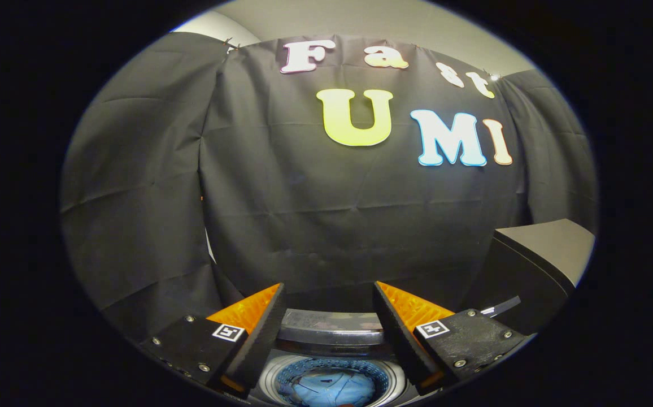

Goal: Put the clothes into the washing machine and then close the washing machine lid.

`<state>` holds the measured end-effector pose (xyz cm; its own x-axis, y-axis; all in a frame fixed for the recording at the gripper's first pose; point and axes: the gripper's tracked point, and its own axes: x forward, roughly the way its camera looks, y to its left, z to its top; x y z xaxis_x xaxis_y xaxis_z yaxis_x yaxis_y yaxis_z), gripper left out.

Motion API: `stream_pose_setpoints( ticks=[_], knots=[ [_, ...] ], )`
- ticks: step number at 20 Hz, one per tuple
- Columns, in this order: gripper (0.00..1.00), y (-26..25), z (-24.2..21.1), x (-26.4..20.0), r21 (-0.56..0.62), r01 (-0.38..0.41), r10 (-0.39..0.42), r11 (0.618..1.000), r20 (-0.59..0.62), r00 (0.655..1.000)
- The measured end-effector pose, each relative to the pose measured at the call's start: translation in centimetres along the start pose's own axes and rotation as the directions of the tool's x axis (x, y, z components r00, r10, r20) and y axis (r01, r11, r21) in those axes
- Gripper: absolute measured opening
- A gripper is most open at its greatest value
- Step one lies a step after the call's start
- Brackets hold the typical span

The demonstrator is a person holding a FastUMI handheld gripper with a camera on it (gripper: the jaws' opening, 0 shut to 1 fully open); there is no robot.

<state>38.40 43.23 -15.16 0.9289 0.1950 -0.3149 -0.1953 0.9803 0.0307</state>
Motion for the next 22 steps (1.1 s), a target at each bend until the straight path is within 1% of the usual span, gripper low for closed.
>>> stream_pose_setpoints(
  ticks=[5,11,14,17,22],
  knots=[
    [0.95,0.5,-1.5,-1.7,0.002,-0.021,0.021,1.0,-0.004,1.0],
    [0.95,0.8,-6.0,-3.5,-0.013,-0.04,0.039,0.999,-0.072,0.997],
    [0.95,1.2,-7.0,-4.4,-0.021,-0.055,0.053,0.998,-0.091,0.994],
    [0.95,1.4,-6.1,-5.6,-0.022,-0.063,0.061,0.998,-0.083,0.995],
    [0.95,0.7,-0.9,-9.7,-0.056,-0.086,0.087,0.995,0.004,0.996]
  ],
)
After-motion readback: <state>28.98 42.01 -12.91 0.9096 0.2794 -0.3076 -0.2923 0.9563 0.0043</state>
